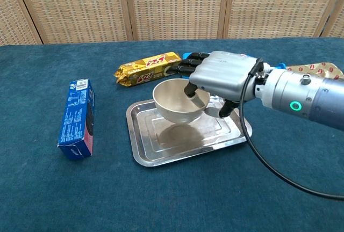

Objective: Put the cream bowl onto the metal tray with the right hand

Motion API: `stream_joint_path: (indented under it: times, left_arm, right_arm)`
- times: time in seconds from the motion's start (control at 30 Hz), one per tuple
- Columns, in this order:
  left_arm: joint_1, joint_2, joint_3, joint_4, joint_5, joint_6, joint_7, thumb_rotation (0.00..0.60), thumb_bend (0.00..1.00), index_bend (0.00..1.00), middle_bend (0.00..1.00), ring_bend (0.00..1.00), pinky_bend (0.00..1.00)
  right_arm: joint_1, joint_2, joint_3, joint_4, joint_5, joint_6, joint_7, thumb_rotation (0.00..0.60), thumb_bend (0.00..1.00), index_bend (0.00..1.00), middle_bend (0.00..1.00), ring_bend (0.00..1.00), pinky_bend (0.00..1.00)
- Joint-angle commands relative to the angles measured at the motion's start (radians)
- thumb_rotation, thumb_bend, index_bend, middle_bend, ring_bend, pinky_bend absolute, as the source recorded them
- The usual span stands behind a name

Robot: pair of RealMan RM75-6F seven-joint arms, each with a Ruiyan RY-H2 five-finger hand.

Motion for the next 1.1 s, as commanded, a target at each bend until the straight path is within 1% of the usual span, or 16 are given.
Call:
stream_joint_path:
  times: [0.03,0.07,0.1,0.17,0.2,0.23,0.3,0.43,0.6,0.67,0.7,0.73,0.8,0.9,1.03,1.1]
  left_arm:
    - [0.001,0.001,0.001,0.0,0.001,0.002,-0.001,0.6,0.0,0.0,0.0,0.0,0.0]
    - [0.002,0.001,0.002,-0.001,0.003,0.004,-0.002,0.6,0.0,0.0,0.0,0.0,0.0]
    - [0.003,0.001,0.002,-0.001,0.003,0.006,-0.003,0.6,0.0,0.0,0.0,0.0,0.0]
    - [0.004,0.002,0.003,-0.002,0.005,0.009,-0.003,0.6,0.0,0.0,0.0,0.0,0.0]
    - [0.005,0.002,0.004,-0.003,0.006,0.01,-0.003,0.6,0.0,0.0,0.0,0.0,0.0]
    - [0.006,0.002,0.004,-0.003,0.006,0.011,-0.003,0.6,0.0,0.0,0.0,0.0,0.0]
    - [0.006,0.002,0.004,-0.003,0.008,0.013,-0.002,0.6,0.0,0.0,0.0,0.0,0.0]
    - [0.004,0.003,0.009,-0.004,0.015,0.009,-0.002,0.6,0.0,0.0,0.0,0.0,0.0]
    - [0.007,0.008,0.019,-0.008,0.041,0.017,-0.009,0.6,0.0,0.0,0.0,0.0,0.0]
    - [0.01,0.009,0.022,-0.008,0.051,0.023,-0.013,0.6,0.0,0.0,0.0,0.0,0.0]
    - [0.012,0.01,0.025,-0.007,0.06,0.029,-0.014,0.6,0.0,0.0,0.0,0.0,0.0]
    - [0.014,0.01,0.026,-0.005,0.066,0.033,-0.016,0.6,0.0,0.0,0.0,0.0,0.0]
    - [0.016,0.01,0.03,-0.001,0.079,0.04,-0.018,0.6,0.0,0.0,0.0,0.0,0.0]
    - [0.019,0.01,0.035,0.002,0.092,0.047,-0.017,0.6,0.0,0.0,0.0,0.0,0.0]
    - [0.03,0.008,0.049,0.003,0.129,0.07,-0.019,0.6,0.0,0.0,0.0,0.0,0.0]
    - [0.033,0.005,0.053,0.005,0.139,0.077,-0.022,0.6,0.0,0.0,0.0,0.0,0.0]
  right_arm:
    - [0.006,-0.017,-0.015,0.022,-0.002,0.013,-0.029,0.6,0.43,0.67,0.0,0.0,0.0]
    - [0.004,-0.019,-0.021,0.024,0.002,0.016,-0.03,0.6,0.43,0.67,0.0,0.0,0.0]
    - [0.002,-0.019,-0.025,0.023,0.006,0.015,-0.03,0.6,0.43,0.64,0.0,0.0,0.0]
    - [-0.004,-0.013,-0.033,0.024,0.013,0.018,-0.047,0.6,0.42,0.44,0.0,0.0,0.0]
    - [-0.012,-0.011,-0.032,0.021,0.024,0.029,-0.073,0.6,0.38,0.25,0.0,0.0,0.0]
    - [-0.018,-0.009,-0.031,0.013,0.031,0.039,-0.086,0.6,0.33,0.1,0.0,0.0,0.0]
    - [-0.029,-0.002,-0.027,-0.005,0.042,0.06,-0.099,0.6,0.27,0.0,0.0,0.0,0.0]
    - [-0.063,0.054,-0.028,-0.072,0.048,0.12,-0.108,0.6,0.22,0.0,0.0,0.0,0.0]
    - [-0.163,0.21,-0.057,-0.197,0.024,0.261,-0.065,0.6,0.2,0.0,0.0,0.0,0.0]
    - [-0.207,0.257,-0.077,-0.222,0.015,0.314,-0.033,0.6,0.14,0.0,0.0,0.0,0.0]
    - [-0.249,0.289,-0.094,-0.23,0.014,0.362,0.0,0.6,0.08,0.0,0.0,0.0,0.0]
    - [-0.278,0.308,-0.109,-0.234,0.007,0.395,0.028,0.6,0.03,0.0,0.0,0.0,0.0]
    - [-0.334,0.337,-0.133,-0.232,0.01,0.453,0.091,0.6,0.0,0.0,0.0,0.0,0.0]
    - [-0.403,0.357,-0.16,-0.216,0.022,0.517,0.18,0.6,0.0,0.0,0.0,0.0,0.0]
    - [-0.539,0.364,-0.197,-0.174,0.063,0.638,0.347,0.6,0.0,0.0,0.0,0.0,0.0]
    - [-0.569,0.365,-0.203,-0.165,0.062,0.665,0.397,0.6,0.0,0.0,0.0,0.0,0.0]
